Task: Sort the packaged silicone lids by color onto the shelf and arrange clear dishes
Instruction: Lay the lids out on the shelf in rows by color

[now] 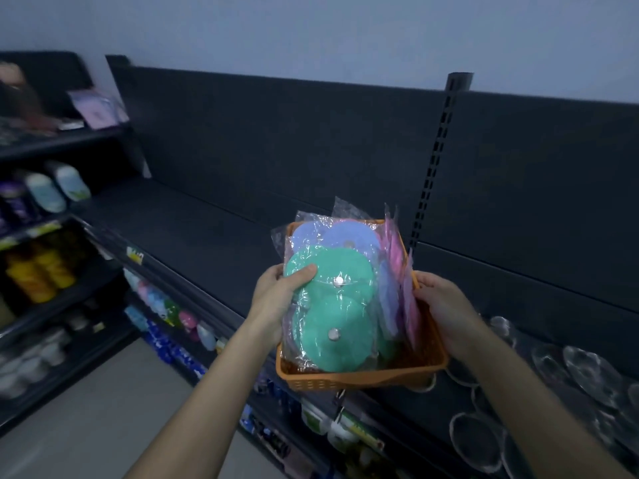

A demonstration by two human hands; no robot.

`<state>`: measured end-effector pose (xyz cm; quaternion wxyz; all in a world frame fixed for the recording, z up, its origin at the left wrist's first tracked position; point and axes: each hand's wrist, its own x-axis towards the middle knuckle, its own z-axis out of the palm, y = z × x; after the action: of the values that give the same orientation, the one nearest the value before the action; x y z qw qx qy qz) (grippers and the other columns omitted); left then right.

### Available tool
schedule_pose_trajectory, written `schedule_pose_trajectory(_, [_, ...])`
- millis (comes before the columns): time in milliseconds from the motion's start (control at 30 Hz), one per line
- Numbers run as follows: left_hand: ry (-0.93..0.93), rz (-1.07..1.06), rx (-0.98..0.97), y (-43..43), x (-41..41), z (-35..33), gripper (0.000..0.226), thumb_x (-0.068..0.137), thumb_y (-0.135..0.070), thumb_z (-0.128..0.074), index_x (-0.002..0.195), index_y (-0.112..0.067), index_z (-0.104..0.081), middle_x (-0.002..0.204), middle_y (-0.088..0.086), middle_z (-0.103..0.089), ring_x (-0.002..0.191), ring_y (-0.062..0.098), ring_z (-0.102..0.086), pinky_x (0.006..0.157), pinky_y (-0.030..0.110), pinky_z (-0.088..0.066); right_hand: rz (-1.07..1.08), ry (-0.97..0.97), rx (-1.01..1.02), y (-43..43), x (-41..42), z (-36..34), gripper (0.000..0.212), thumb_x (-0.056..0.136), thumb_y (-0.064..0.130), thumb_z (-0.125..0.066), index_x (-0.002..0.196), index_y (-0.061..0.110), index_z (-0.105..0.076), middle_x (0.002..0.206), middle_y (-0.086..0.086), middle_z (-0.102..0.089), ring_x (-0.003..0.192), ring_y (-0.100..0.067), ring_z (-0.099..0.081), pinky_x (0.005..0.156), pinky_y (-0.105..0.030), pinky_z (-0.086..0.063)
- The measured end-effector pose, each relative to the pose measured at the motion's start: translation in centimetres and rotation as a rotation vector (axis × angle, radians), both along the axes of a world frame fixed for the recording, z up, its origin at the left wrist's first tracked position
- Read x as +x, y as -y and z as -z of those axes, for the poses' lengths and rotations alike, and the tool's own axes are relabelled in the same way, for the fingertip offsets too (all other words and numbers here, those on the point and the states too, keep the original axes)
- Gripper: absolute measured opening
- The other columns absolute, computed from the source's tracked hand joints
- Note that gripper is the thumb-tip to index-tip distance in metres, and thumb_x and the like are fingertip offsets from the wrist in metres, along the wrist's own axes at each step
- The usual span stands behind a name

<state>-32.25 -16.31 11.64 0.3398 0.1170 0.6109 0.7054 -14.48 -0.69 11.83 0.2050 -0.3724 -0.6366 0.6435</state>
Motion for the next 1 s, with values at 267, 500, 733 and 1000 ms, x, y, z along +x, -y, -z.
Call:
schedule_pose_trajectory(267, [0.025,-0.069,-0.004,2.5,-7.6,0.8,0.048,0.076,-0.02,-0.077,0.115,-0.007,-0.053,0.099,0.011,-0.073,0.081,0.028,-0.073,0.068,0.042,-0.06,-0.074,-0.01,-0.041,1.6,-8.7,0.4,0.032,0.093,0.002,-0.039,0.097,0.007,-0.07,0.096,-0.02,-0.07,0.09,-0.033,-0.068,0.085,-0.047,-0.055])
schedule_pose_trajectory(500, [0.02,-0.034,-0.013,6.2,-16.7,1.8,0.046,0.076,-0.019,-0.077,0.114,-0.008,-0.053,0.1,0.011,-0.072,0.081,0.029,-0.073,0.07,0.044,-0.059,0.0,-0.052,-0.095,5.6,-17.4,1.5,0.035,0.091,-0.005,-0.038,0.103,0.007,-0.068,0.091,-0.016,-0.071,0.084,-0.028,-0.068,0.071,-0.037,-0.053])
schedule_pose_trajectory(733, [-0.012,-0.024,-0.039,10.3,-26.5,2.0,0.044,0.074,-0.019,-0.078,0.111,-0.007,-0.057,0.1,0.011,-0.072,0.084,0.028,-0.072,0.072,0.045,-0.059,0.057,-0.152,-0.151,10.7,-26.8,2.2,0.037,0.084,-0.014,-0.036,0.093,0.001,-0.068,0.08,-0.015,-0.071,0.069,-0.021,-0.068,0.062,-0.03,-0.053])
schedule_pose_trajectory(1000, [-0.004,-0.013,-0.022,11.9,-35.6,2.5,0.042,0.075,-0.017,-0.078,0.109,-0.003,-0.059,0.098,0.015,-0.073,0.085,0.032,-0.071,0.076,0.048,-0.058,0.088,-0.149,-0.14,12.2,-35.9,3.2,0.037,0.082,-0.015,-0.035,0.098,-0.003,-0.066,0.087,-0.019,-0.068,0.076,-0.026,-0.065,0.067,-0.031,-0.054])
